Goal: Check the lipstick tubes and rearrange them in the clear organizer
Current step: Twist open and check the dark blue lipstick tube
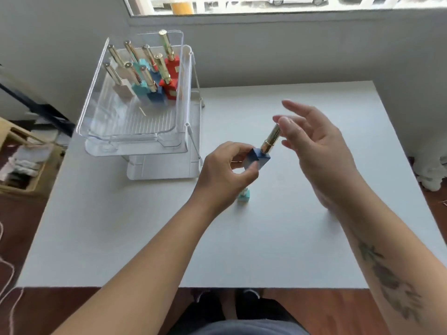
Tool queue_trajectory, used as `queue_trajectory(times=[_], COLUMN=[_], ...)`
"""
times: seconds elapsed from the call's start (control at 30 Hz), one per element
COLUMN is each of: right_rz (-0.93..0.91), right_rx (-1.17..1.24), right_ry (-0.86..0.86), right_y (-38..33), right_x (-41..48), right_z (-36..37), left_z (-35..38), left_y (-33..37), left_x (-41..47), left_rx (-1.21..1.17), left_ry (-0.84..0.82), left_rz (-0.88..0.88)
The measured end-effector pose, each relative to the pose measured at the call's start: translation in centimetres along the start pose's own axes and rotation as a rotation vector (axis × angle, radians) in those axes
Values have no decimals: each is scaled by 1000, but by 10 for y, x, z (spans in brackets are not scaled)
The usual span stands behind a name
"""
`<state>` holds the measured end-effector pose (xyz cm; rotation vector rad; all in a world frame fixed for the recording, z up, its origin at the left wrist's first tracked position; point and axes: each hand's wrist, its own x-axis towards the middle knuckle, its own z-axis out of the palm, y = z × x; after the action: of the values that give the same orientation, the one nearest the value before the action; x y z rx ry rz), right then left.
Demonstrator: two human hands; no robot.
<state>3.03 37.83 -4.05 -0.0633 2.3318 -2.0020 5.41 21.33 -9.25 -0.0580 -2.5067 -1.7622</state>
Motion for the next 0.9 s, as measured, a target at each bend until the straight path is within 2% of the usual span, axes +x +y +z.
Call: queue_trajectory(times=[0.1, 0.37, 0.63, 0.73, 0.9], right_rz=[0, -22, -9, -21, -2], right_rx=[-51, -121, -94, -65, -226], right_ry=[-62, -13, -155, -103, -61], right_y=[-3, -5, -4, -3, -2], right_x=[1, -3, -6, -7, -4], right_z=[10, 24, 16, 15, 10], left_z=[-11, -25, -25, -22, -16], left_y=[3, 8, 11, 12, 16], left_x=[-9, -25, -27, -27, -27], left_rx=[-35, -90, -61, -64, -56], left_ry=[32, 29, 46, 41, 29], left_rz=[-21, -74, -75, -63, -48])
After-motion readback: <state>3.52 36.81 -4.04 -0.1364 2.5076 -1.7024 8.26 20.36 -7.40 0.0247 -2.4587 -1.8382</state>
